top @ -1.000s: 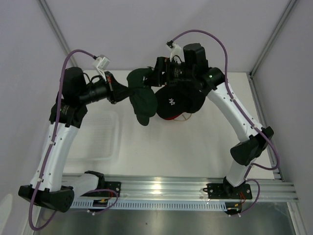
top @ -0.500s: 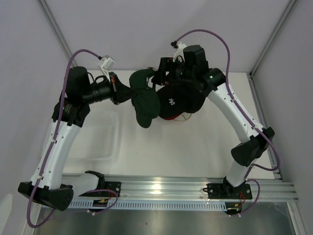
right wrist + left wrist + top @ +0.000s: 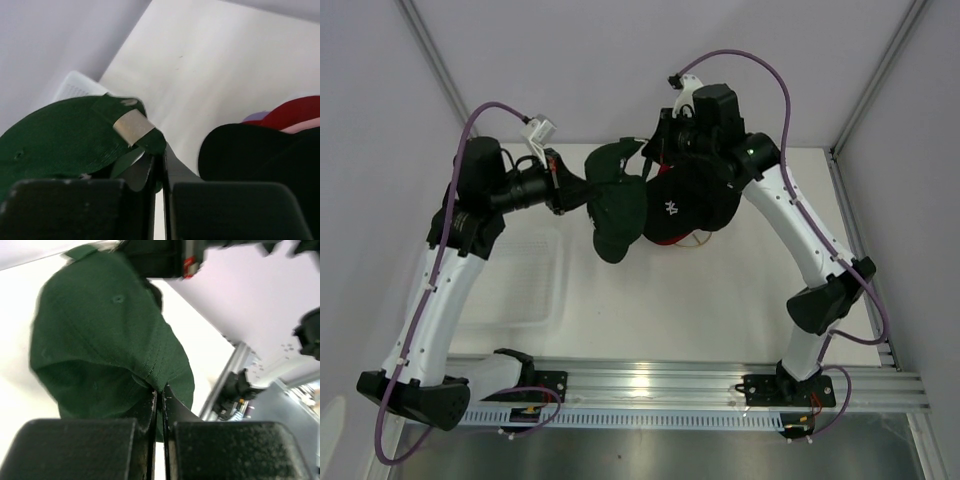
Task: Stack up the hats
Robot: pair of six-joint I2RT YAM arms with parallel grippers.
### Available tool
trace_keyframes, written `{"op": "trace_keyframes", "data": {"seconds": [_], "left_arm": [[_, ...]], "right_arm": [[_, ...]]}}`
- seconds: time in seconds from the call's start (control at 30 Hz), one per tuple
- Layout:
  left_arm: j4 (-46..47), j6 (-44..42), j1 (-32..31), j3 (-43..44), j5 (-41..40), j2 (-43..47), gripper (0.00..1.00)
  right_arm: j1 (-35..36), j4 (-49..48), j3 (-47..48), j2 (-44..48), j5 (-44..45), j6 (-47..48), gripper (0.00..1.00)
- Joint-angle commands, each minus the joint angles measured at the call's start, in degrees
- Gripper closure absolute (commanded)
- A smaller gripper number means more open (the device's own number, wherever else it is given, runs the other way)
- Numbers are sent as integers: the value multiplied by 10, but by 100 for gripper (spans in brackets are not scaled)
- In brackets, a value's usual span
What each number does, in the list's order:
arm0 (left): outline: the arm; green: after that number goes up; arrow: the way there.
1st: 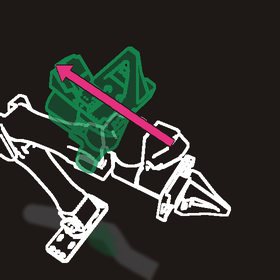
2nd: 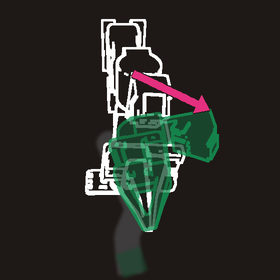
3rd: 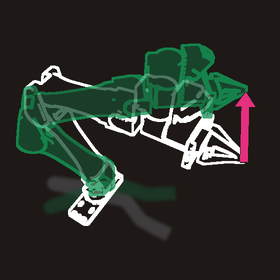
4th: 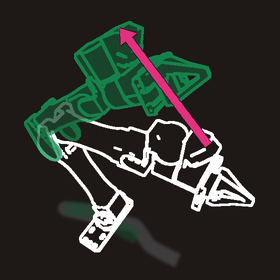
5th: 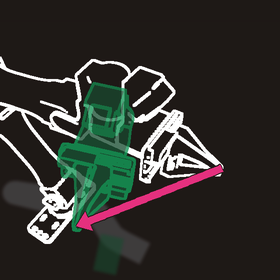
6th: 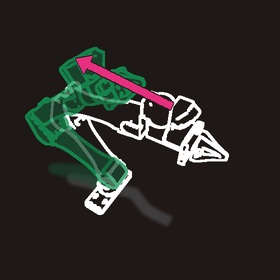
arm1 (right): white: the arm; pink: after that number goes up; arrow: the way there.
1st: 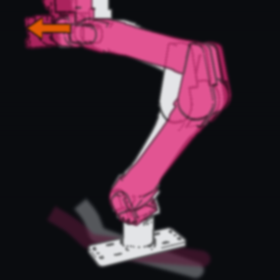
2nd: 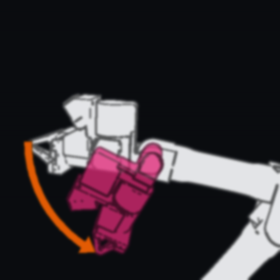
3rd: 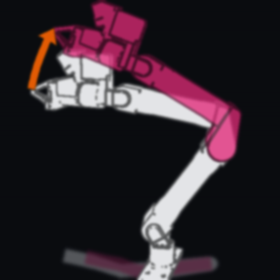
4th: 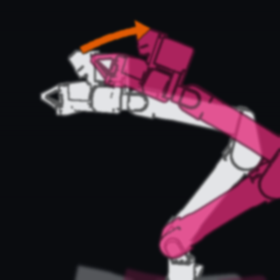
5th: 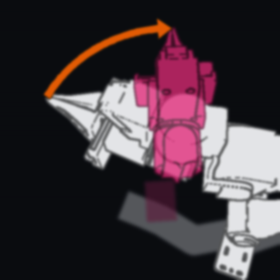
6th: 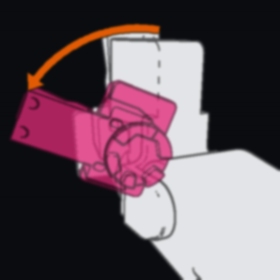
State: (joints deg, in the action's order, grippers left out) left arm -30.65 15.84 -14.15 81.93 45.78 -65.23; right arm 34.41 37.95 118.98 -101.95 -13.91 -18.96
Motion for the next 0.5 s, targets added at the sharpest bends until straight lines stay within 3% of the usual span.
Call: {"op": "trace_keyframes", "data": {"seconds": [0.0,0.13,0.2,0.33,0.47], "left_arm": [[-21,-39,-6,9,-71,-4,99],[-92,-48,-8,54,-179,-60,99],[-115,-52,-23,99,-194,-98,99],[-121,-81,-72,143,-253,-137,99],[-157,-88,-99,216,-269,-193,99]], "right_arm": [[-2,72,116,-25,96,46,100],[-31,173,200,-38,130,58,100],[-59,195,170,-3,124,58,97],[-99,191,19,74,139,52,96],[-138,210,-23,115,157,52,96]]}}
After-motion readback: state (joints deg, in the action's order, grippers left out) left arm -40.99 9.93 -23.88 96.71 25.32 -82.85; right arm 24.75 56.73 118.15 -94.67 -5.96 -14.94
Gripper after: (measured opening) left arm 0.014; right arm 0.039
